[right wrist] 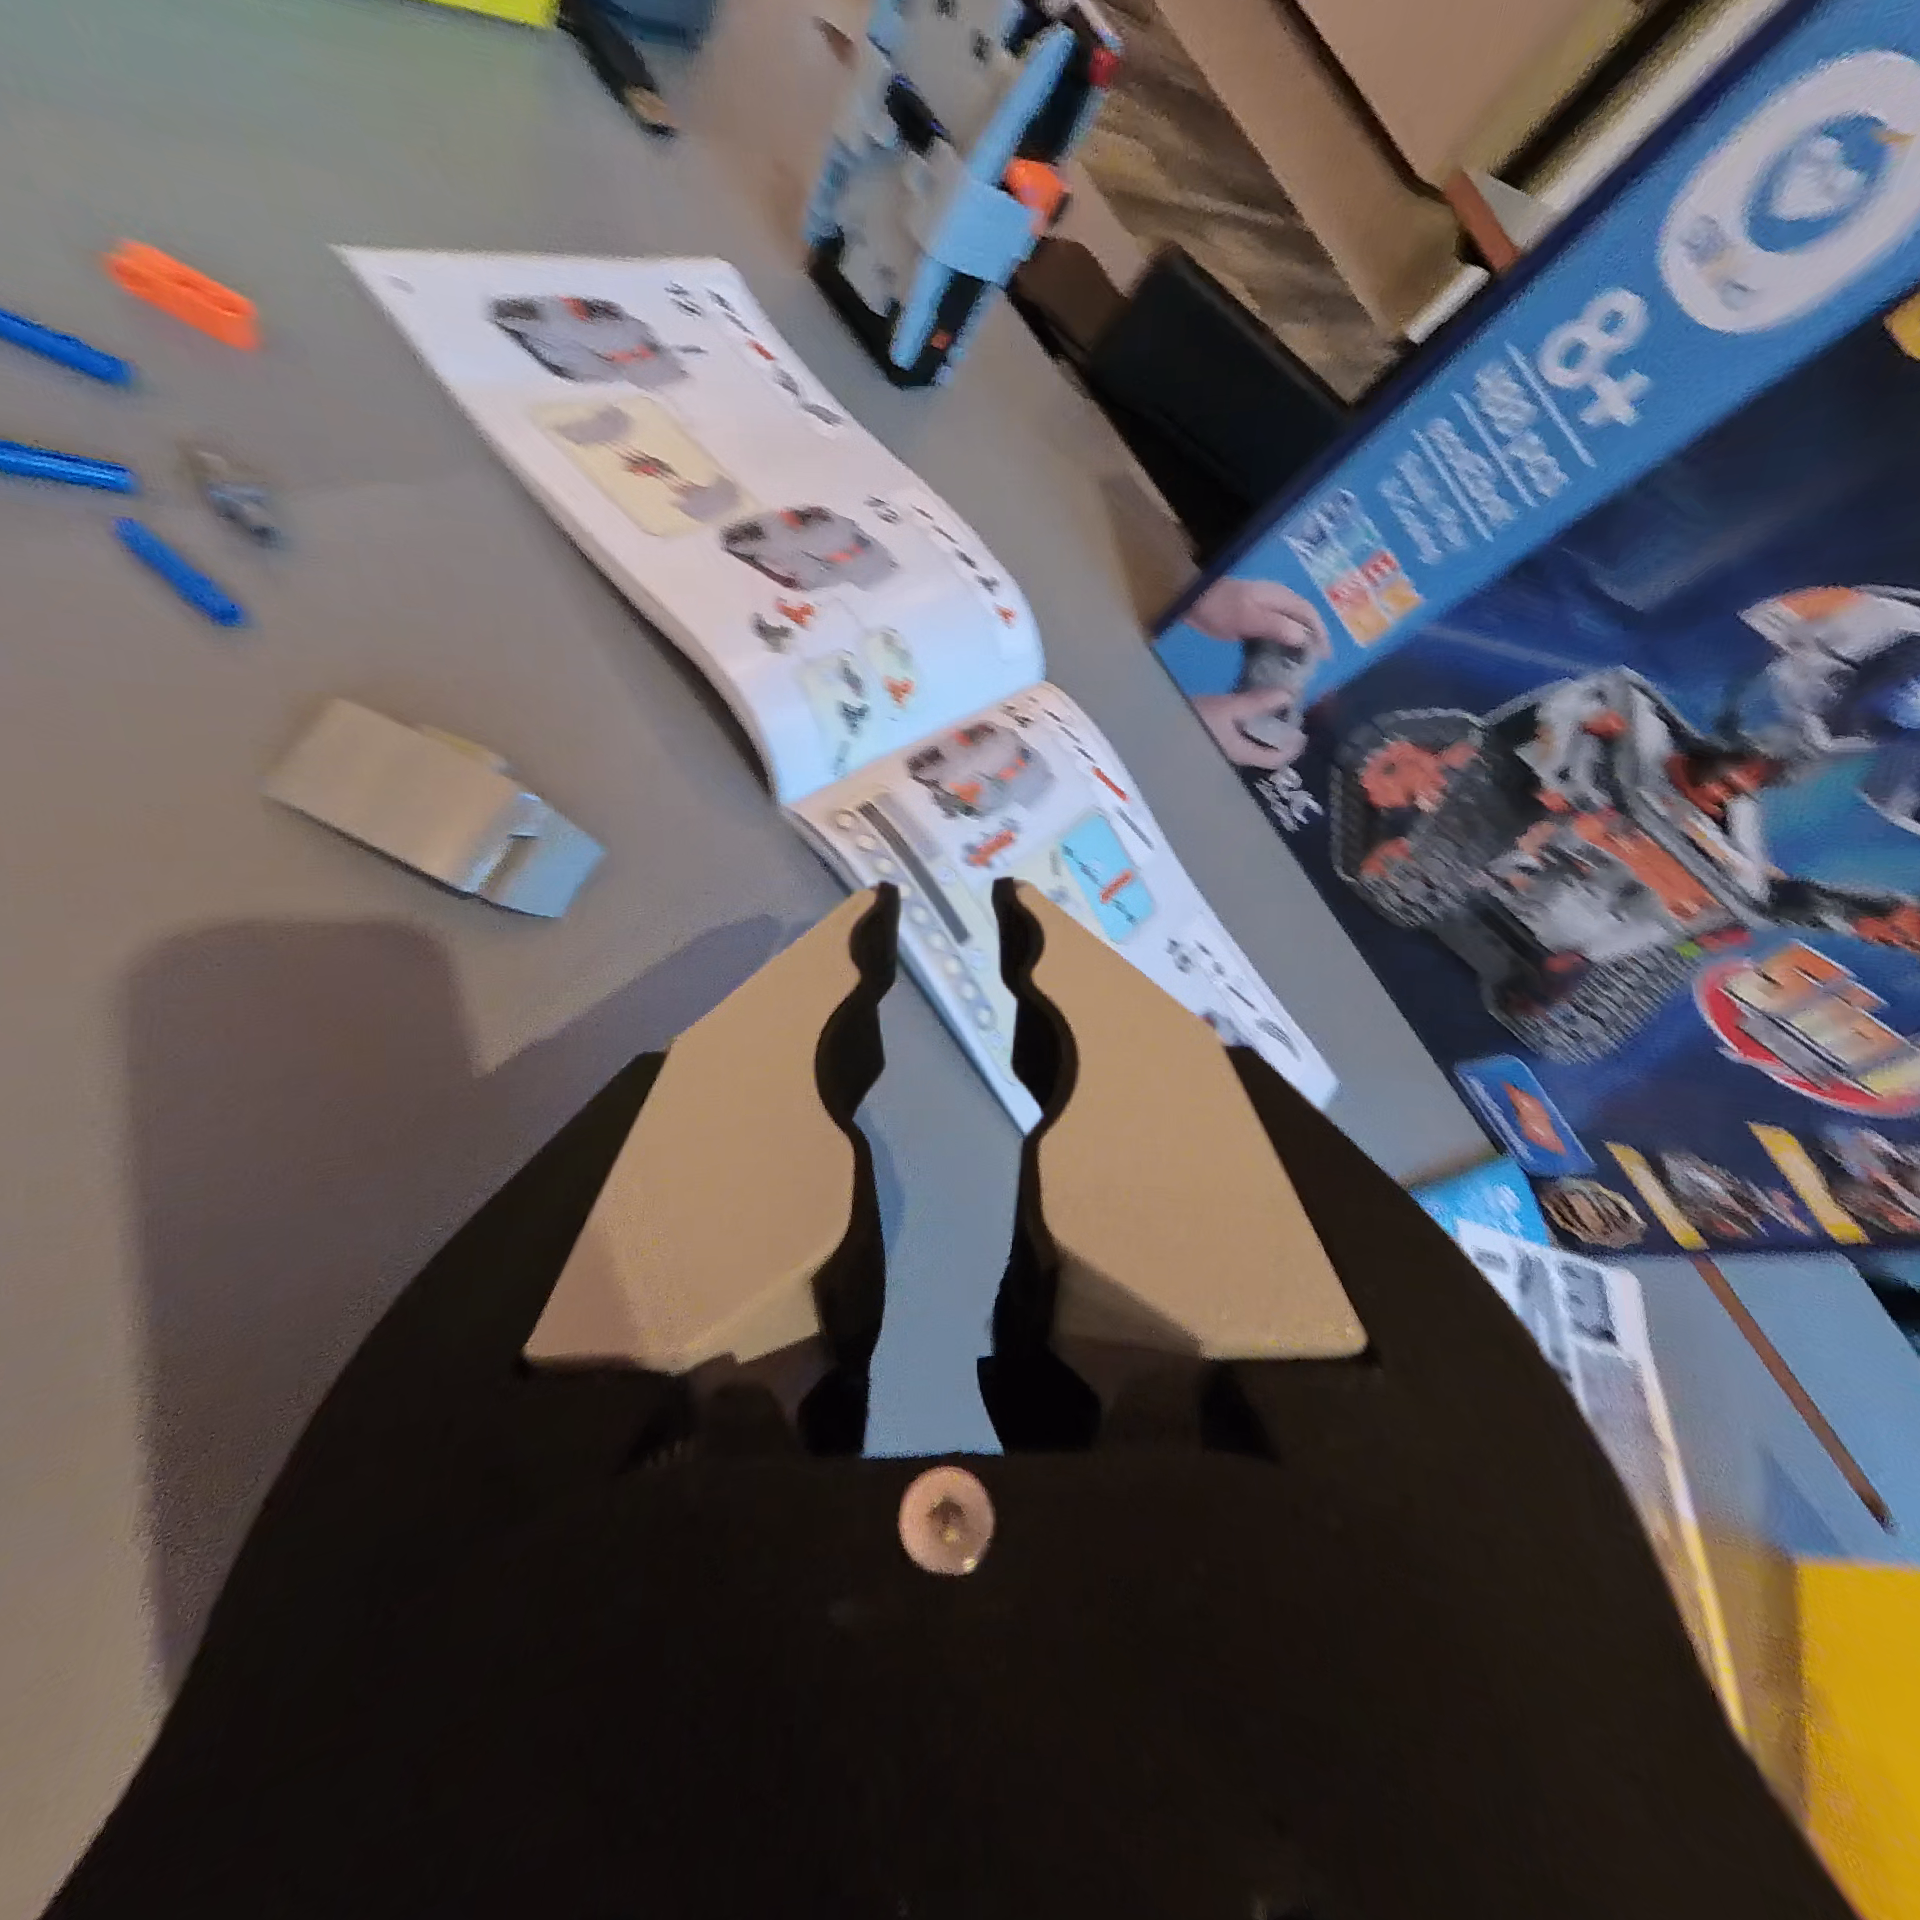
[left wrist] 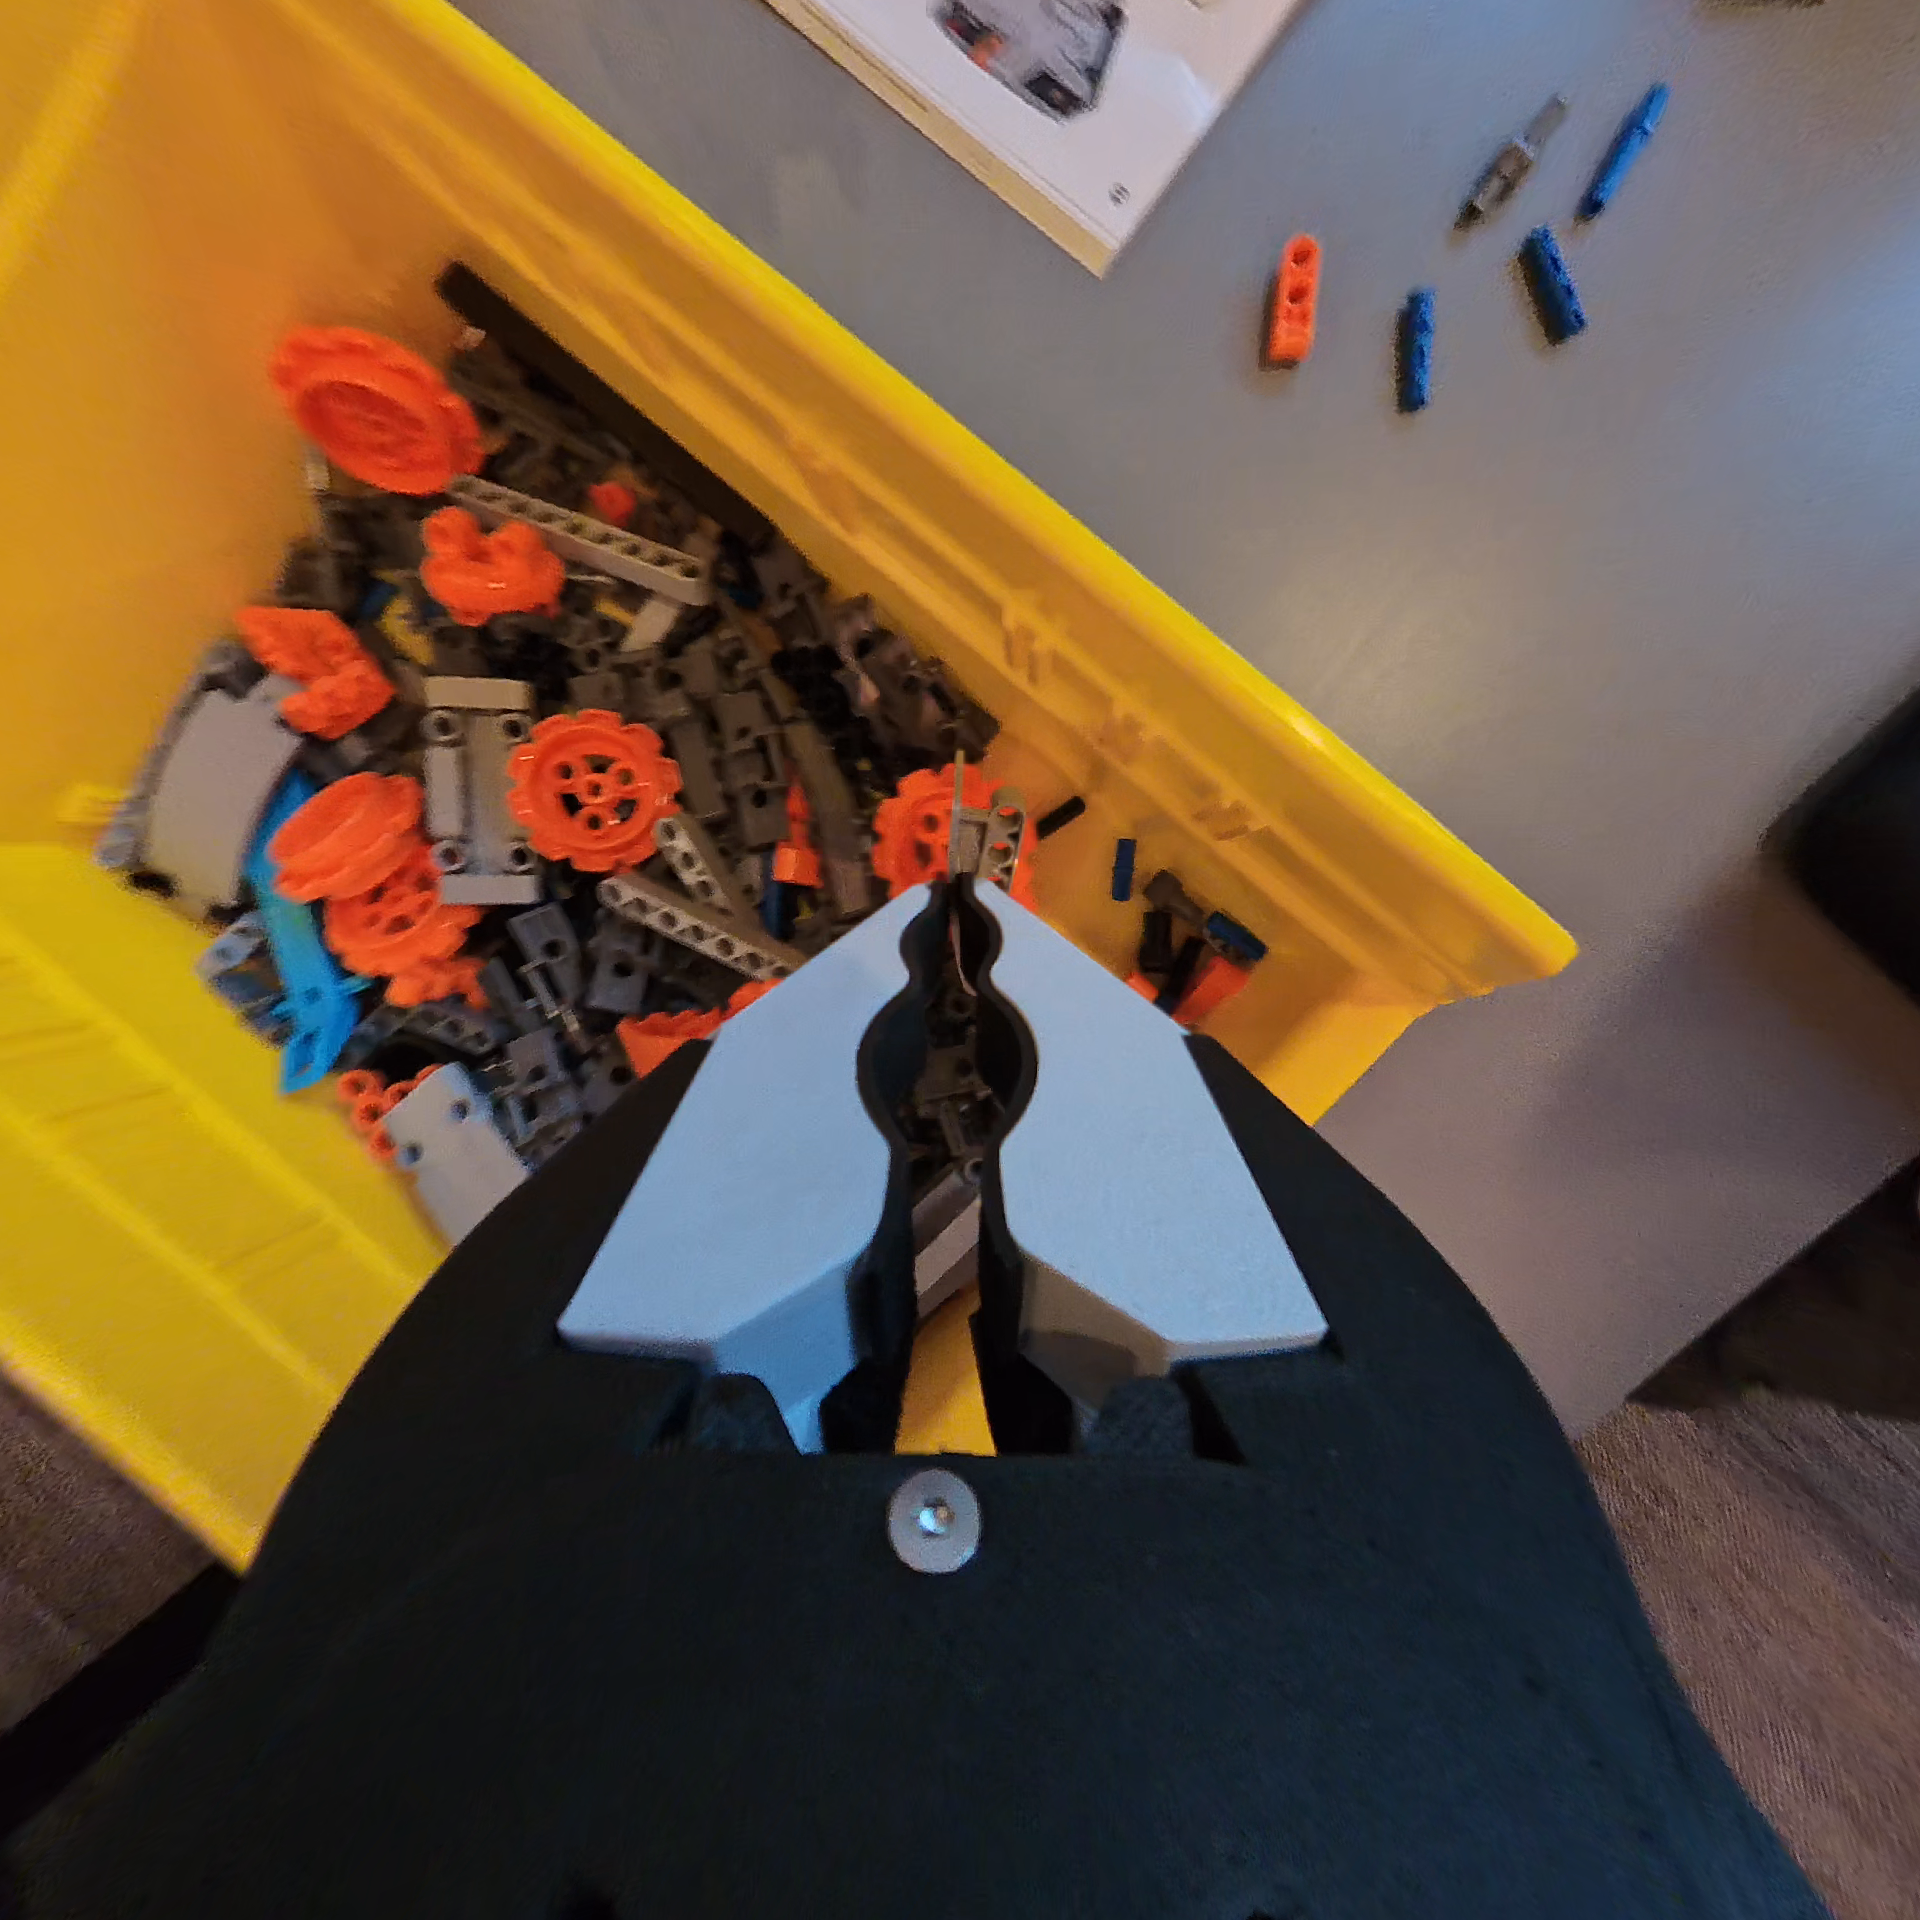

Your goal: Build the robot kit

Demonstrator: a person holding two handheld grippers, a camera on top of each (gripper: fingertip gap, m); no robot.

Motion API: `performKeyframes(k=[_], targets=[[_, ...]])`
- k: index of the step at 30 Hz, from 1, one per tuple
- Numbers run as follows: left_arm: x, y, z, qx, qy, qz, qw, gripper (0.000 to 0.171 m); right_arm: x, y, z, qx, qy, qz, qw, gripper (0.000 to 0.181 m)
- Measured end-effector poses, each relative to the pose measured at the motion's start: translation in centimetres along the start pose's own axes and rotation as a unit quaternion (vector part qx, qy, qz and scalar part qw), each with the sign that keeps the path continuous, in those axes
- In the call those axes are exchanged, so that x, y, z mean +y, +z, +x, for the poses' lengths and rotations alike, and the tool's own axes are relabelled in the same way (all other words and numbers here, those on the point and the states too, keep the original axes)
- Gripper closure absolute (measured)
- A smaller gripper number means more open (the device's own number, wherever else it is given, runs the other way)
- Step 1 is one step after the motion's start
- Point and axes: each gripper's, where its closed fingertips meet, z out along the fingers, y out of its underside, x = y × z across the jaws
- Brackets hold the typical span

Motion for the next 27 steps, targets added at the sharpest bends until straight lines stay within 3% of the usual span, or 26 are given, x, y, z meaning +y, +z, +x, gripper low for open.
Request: performKeyframes(k=[8, 19, 22, 24, 27], targets=[[-3.6, -4.5, -0.8, -0.05, -0.028, 0.07, 0.996, 0.171, 1.9, -0.8, 1.7, 0.03, 0.031, -0.05, 0.998, 0.163], [-8.0, -7.5, 1.6, -0.076, -0.032, 0.144, 0.986, 0.171, 0.5, -1.1, -0.4, -0.013, 0.031, -0.021, 0.999, 0.162], [-9.8, -8.2, 3.6, -0.038, -0.042, 0.2, 0.978, 0.171, -0.8, -1.2, -1.7, -0.05, 0.043, 0.016, 0.998, 0.16], [-11.9, -8.3, 6.5, 0.022, -0.045, 0.255, 0.966, 0.171, -3.0, -1.9, -3.9, -0.118, 0.057, 0.074, 0.989, 0.156], [-14.7, -7.4, 11.3, 0.1, -0.025, 0.317, 0.943, 0.171, -7.4, -4.8, -6.8, -0.236, 0.106, 0.19, 0.947, 0.155]])
